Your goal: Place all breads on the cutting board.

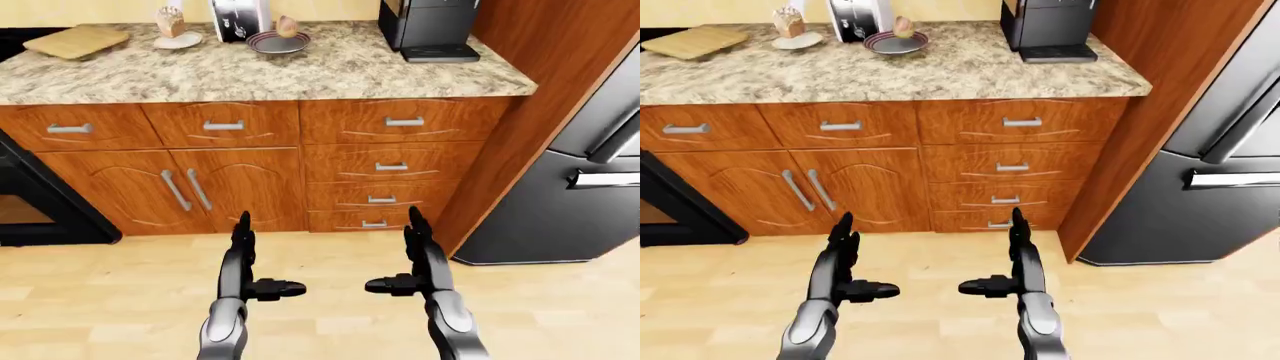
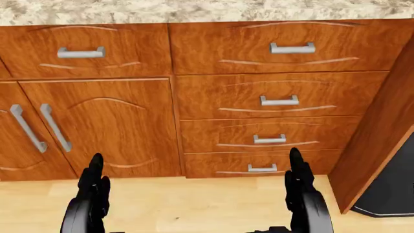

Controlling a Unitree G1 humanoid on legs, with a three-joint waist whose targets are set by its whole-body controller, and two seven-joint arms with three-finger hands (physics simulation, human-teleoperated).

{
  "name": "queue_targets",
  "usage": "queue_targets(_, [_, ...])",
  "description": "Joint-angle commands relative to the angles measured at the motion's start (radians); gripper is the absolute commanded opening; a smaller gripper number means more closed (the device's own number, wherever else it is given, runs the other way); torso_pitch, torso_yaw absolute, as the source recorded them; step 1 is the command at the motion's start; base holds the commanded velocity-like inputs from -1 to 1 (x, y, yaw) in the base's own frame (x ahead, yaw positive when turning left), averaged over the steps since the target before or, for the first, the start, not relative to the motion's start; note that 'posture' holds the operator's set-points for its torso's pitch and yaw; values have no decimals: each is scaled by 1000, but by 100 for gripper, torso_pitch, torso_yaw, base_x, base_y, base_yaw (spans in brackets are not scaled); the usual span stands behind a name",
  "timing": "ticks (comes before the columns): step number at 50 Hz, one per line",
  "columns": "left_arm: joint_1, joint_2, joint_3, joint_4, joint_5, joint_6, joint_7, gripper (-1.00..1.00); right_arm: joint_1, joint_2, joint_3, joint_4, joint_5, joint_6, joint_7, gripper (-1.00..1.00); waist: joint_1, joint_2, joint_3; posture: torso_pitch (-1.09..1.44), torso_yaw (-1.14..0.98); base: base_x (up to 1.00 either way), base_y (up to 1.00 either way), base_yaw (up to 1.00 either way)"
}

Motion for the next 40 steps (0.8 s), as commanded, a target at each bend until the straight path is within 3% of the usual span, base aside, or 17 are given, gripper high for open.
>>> queue_targets(1, [-26, 1, -6, -106, -2, -47, -3, 100, -21, -4, 3, -92, -3, -51, 2, 100, -2, -8, -1, 0, 0, 0, 0, 0])
queue_targets(3, [-27, 0, -7, -106, -2, -48, -3, 100, -16, -3, 7, -112, -7, -39, 1, 100, 6, -1, -62, 0, 0, 0, 0, 0])
queue_targets(4, [-25, 0, -7, -107, -2, -50, -4, 100, -16, -2, 9, -118, -10, -34, 1, 100, 6, -2, -52, 0, 0, 0, 0, 0])
queue_targets(5, [-25, 0, -6, -105, -3, -53, -5, 100, -20, -2, 9, -113, -12, -36, 1, 100, 7, -7, -16, 0, 0, 0, 0, 0])
queue_targets(7, [-16, 1, -6, -125, -6, -44, -8, 100, -19, 0, 13, -130, -15, -24, 1, 100, 7, -8, -70, 0, 0, 0, 0, 0])
queue_targets(8, [-12, 1, -6, -139, -6, -36, -9, 100, -21, 0, 14, -131, -16, -23, 1, 100, 7, -8, -75, 0, 0, 0, 0, 0])
queue_targets(15, [-20, 11, 1, -370, -3, 151, -16, 100, -52, -9, 11, -279, -27, 113, 7, 100, 8, -4, -82, 0, 0, 0, 0, 0])
queue_targets(23, [-150, 46, 59, -688, -25, 514, -26, 100, -142, -27, -21, -549, -7, 388, 23, 100, 9, -2, -94, 0, 0, 0, 0, 0])
queue_targets(26, [-185, 60, 83, -734, -41, 578, -28, 100, -180, -37, -32, -579, 7, 443, 29, 100, 9, -1, -92, 0, 0, 0, 0, 0])
queue_targets(35, [-186, 61, 83, -735, -43, 580, -27, 100, -181, -38, -32, -580, 8, 444, 28, 100, 9, -1, -85, 0, 0, 0, 0, 0])
queue_targets(36, [-229, 87, 141, -834, -80, 698, -31, 100, -251, -47, -4, -612, -13, 516, 25, 100, 6, 7, -98, 0, 0, 0, 34, 0])
queue_targets(38, [-232, 96, 151, -842, -91, 707, -30, 100, -260, -44, -3, -613, -20, 523, 28, 100, 3, -12, -76, 0, 0, 0, 33, 0])
queue_targets(40, [-237, 102, 158, -842, -100, 711, -27, 100, -264, -40, 1, -608, -27, 521, 29, 100, -3, -22, -78, 0, 0, 0, 34, 0])
